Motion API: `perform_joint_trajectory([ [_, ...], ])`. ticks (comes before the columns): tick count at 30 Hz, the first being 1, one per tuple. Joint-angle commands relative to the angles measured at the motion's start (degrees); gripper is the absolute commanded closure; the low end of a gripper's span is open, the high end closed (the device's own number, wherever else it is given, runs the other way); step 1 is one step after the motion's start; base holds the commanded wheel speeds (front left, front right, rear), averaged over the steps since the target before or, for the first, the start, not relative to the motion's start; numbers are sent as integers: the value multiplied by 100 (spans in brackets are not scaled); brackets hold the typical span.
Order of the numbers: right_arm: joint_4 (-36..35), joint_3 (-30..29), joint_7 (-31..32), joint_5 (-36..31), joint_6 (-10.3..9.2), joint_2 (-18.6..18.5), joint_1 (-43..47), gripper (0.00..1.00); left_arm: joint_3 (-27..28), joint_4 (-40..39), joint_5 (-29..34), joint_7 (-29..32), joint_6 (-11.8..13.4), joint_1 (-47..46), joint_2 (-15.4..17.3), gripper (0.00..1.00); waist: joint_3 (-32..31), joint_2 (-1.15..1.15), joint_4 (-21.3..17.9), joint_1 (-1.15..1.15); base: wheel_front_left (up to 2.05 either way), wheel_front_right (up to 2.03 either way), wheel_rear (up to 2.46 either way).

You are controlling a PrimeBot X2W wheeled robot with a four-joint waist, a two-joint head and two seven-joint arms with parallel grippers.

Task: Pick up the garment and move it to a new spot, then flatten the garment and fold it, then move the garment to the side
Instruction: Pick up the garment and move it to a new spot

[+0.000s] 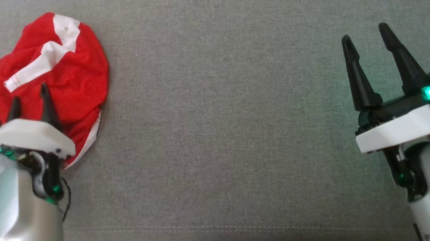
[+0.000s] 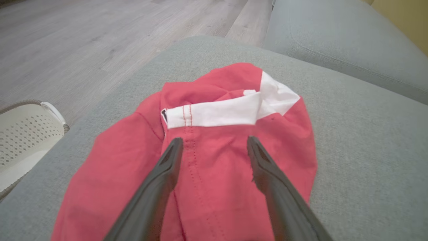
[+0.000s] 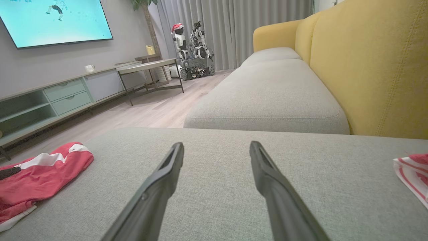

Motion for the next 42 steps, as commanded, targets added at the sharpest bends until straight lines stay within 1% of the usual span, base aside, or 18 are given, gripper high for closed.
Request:
perform_joint_trajectory([
  [1, -251, 133, 25, 53, 37, -3, -173, 0, 184, -39, 57, -45, 17, -278, 316, 0, 42, 0, -25, -1, 0, 0, 0],
  [4, -313, 166, 71, 33, 37, -5, -200, 0, 190, 369, 74, -62, 82, -548, 388, 0, 129, 0, -63, -1, 0, 0, 0],
  [7, -337, 229, 101, 9, 37, 1, -223, 0, 218, 870, 98, -156, 217, -877, 485, 0, 230, 0, -119, -1, 0, 0, 0],
  [9, -322, 233, 101, 9, 37, 4, -229, 0, 186, 1094, 102, -166, 186, -1000, 500, 0, 263, 0, -146, -1, 0, 0, 0],
  [10, -312, 226, 97, 10, 37, 6, -233, 0, 162, 1205, 101, -149, 149, -1051, 503, 6, 275, 0, -157, -1, 0, 0, 0],
  [11, -301, 218, 90, 11, 37, 9, -237, 0, 147, 1298, 97, -160, 113, -1099, 506, 67, 284, 0, -170, -1, 0, 0, 0],
  [12, -286, 210, 79, 11, 37, 13, -242, 0, 134, 1369, 94, -209, 79, -1140, 510, 100, 284, 0, -182, -1, 0, 0, 0],
  [17, -152, 187, -9, 41, 37, 47, -251, 0, 163, 1477, 75, -654, 11, -1247, 566, 100, 151, 0, -240, -1, 0, 0, 0],
  [21, 6, 206, -129, 108, 37, 84, -229, 0, 216, 1119, 94, -832, -59, -1170, 582, 100, -103, 0, -268, -1, 0, 0, 0],
  [23, 96, 215, -193, 154, 37, 102, -210, 0, 269, 729, 125, -850, -80, -1084, 580, 100, -256, 0, -277, -1, 0, 0, 0],
  [25, 186, 231, -256, 198, 37, 116, -186, 0, 351, 171, 188, -853, -76, -944, 563, 100, -416, 0, -290, -1, 0, 0, 0],
  [29, 348, 243, -371, 283, 37, 139, -135, 0, 385, -847, 304, -855, -132, -661, 442, 100, -737, 0, -340, -1, 0, 0, 0],
  [30, 348, 243, -371, 283, 37, 139, -135, 0, 385, -847, 304, -855, -132, -661, 442, 100, -737, 0, -340, -1, 0, 0, 0],
  [33, 444, 285, -448, 351, 37, 151, -131, 0, 226, -1392, 364, -846, -188, -572, 323, 100, -920, 0, -434, -1, 0, 0, 0],
  [38, 612, 386, -616, 520, 37, 160, -178, 0, -99, -2296, 364, -450, -218, -706, 81, 100, -1101, 0, -699, -1, 0, 0, 0],
  [42, 744, 481, -770, 733, 37, 161, -202, 0, -345, -2917, 362, -7, -168, -925, -116, 100, -1174, 0, -995, -1, 0, 0, 0],
])
